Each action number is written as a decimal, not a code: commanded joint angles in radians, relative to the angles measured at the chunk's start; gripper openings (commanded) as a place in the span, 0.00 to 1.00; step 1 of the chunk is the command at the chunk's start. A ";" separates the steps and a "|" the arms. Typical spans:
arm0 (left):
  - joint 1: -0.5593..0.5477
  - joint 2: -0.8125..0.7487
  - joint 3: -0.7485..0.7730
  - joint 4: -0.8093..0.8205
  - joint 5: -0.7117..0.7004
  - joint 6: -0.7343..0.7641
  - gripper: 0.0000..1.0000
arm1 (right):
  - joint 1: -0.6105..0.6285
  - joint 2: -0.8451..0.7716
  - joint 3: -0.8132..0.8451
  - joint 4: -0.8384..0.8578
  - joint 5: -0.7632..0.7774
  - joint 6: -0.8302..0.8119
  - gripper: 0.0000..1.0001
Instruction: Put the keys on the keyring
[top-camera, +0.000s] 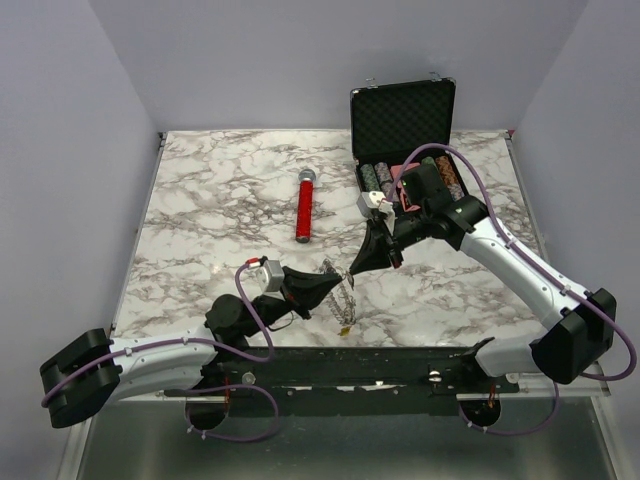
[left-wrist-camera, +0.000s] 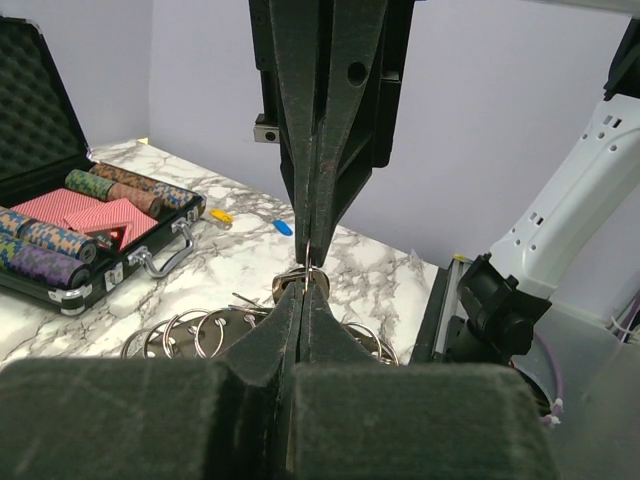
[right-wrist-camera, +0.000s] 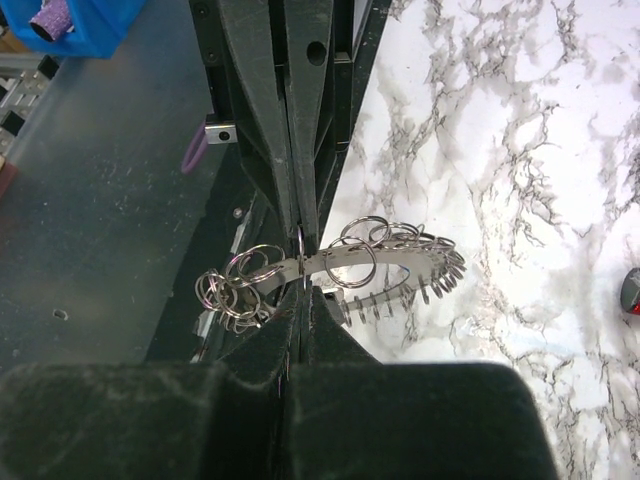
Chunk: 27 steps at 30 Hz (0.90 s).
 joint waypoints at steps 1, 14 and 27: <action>-0.004 -0.017 0.028 0.038 -0.007 -0.010 0.00 | 0.007 -0.021 -0.007 0.025 0.031 0.014 0.00; -0.004 -0.013 0.033 0.030 -0.022 -0.013 0.00 | 0.007 -0.023 -0.010 0.008 0.001 -0.004 0.00; -0.004 -0.014 0.030 0.027 -0.024 -0.009 0.00 | 0.007 -0.021 -0.009 -0.020 -0.024 -0.041 0.00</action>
